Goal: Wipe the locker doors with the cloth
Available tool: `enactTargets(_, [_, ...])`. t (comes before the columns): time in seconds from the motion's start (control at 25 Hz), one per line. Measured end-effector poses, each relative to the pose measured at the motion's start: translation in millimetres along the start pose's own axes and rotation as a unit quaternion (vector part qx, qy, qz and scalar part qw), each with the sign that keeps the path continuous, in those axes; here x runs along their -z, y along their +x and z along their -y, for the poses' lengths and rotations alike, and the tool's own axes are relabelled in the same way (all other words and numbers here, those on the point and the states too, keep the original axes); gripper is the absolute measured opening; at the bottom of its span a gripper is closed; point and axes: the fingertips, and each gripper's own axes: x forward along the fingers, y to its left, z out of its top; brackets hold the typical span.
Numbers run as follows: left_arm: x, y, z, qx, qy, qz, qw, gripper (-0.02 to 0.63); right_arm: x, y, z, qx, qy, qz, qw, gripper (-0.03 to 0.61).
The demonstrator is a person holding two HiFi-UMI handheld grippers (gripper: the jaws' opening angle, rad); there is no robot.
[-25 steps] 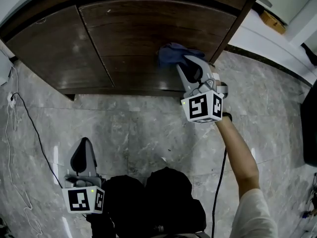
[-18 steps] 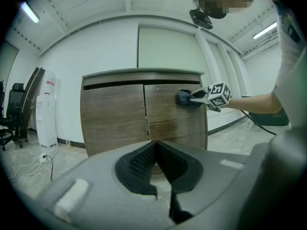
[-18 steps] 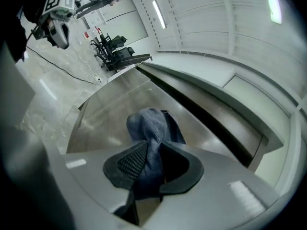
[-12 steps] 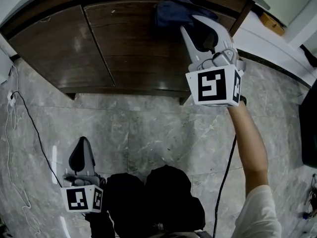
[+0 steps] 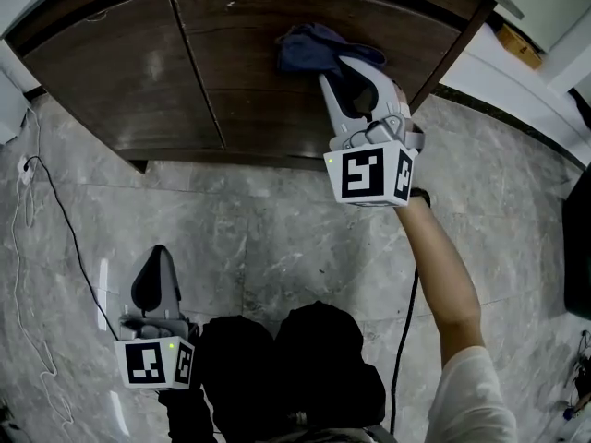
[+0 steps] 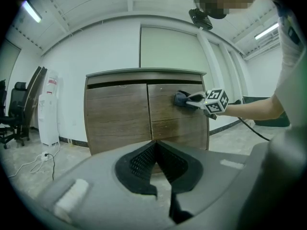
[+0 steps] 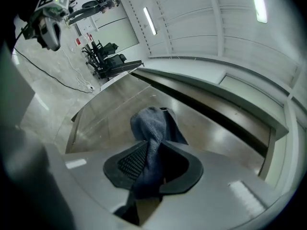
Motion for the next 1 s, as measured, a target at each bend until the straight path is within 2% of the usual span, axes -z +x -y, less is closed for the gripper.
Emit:
enactTargets(0.2, [2.3,-6.2,-9.9,-0.013,0.003,-0.003,0.9999,0.002,25.3,7.0,-61.2,-0.036,0.008,-0.013,0.999,0.086])
enactTargets(0.48, [4.8,-9.6,-17.7,-0.023,0.004,-0.002,0.9997,0.002,85.1,18.4,-168.0,-0.106,-0.020,-0.046,0.993,0.086])
enactTargets(0.84, [14.7,-10.0,-20.2,-0.028,-0.002,-0.009,0.9996,0.002,152.6,19.7,-273.9,-0.193,-0.004,-0.131,0.972,0.086])
enactTargets(1.0, [19.2,-10.8,-24.0,-0.030,-0.005,-0.011,0.9995,0.002,171.9,19.3,-297.2,-0.208,0.007,-0.159,0.965,0.086])
